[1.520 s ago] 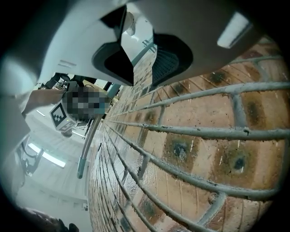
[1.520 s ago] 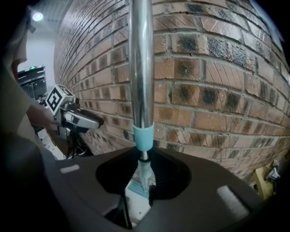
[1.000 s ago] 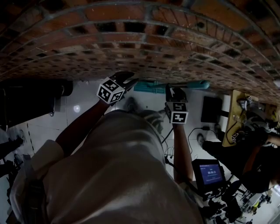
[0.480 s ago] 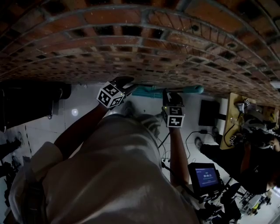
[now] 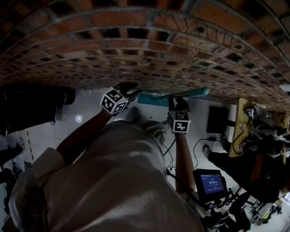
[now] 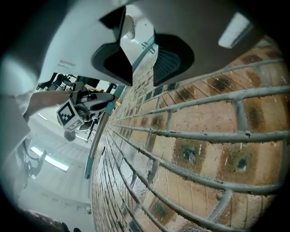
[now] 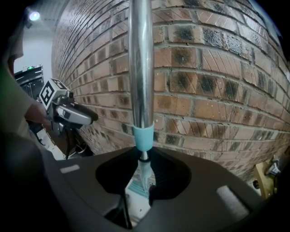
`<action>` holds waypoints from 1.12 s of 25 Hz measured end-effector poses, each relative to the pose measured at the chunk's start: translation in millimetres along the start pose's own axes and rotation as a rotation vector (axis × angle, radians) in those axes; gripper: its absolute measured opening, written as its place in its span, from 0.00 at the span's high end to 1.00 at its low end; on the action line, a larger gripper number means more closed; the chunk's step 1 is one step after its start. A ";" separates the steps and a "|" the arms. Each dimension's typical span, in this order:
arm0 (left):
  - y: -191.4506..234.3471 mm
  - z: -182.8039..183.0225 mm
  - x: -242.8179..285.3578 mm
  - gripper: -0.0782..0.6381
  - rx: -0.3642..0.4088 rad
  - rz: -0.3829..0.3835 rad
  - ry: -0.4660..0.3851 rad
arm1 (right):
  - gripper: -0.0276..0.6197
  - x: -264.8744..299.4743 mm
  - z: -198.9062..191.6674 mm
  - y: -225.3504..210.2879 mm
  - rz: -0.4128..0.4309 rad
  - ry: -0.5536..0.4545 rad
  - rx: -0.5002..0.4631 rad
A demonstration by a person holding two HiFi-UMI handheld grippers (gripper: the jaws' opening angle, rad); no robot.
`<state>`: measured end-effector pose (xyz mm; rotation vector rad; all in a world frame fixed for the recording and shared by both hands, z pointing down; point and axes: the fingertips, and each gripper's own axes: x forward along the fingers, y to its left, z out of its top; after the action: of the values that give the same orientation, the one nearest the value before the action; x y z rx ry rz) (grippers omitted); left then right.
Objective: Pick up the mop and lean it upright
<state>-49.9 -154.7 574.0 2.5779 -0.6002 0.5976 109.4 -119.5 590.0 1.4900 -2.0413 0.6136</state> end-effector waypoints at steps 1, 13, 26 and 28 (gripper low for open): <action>0.5 -2.8 -0.9 0.66 -0.003 0.001 0.004 | 0.82 1.1 -2.8 1.7 0.001 0.004 0.001; 7.9 -1.3 -1.9 0.66 0.006 0.007 0.019 | 0.82 17.2 -8.4 -1.0 -0.003 0.017 -0.002; 7.4 -10.3 -11.3 0.66 -0.003 0.030 0.048 | 0.82 31.2 -19.6 0.9 0.010 0.035 -0.009; 7.4 -12.8 -13.3 0.67 -0.005 0.036 0.053 | 0.82 34.4 -23.2 1.5 0.013 0.038 -0.009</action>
<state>-68.3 -150.4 580.1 2.5430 -0.6307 0.6725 103.0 -128.8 630.0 1.4503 -2.0231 0.6322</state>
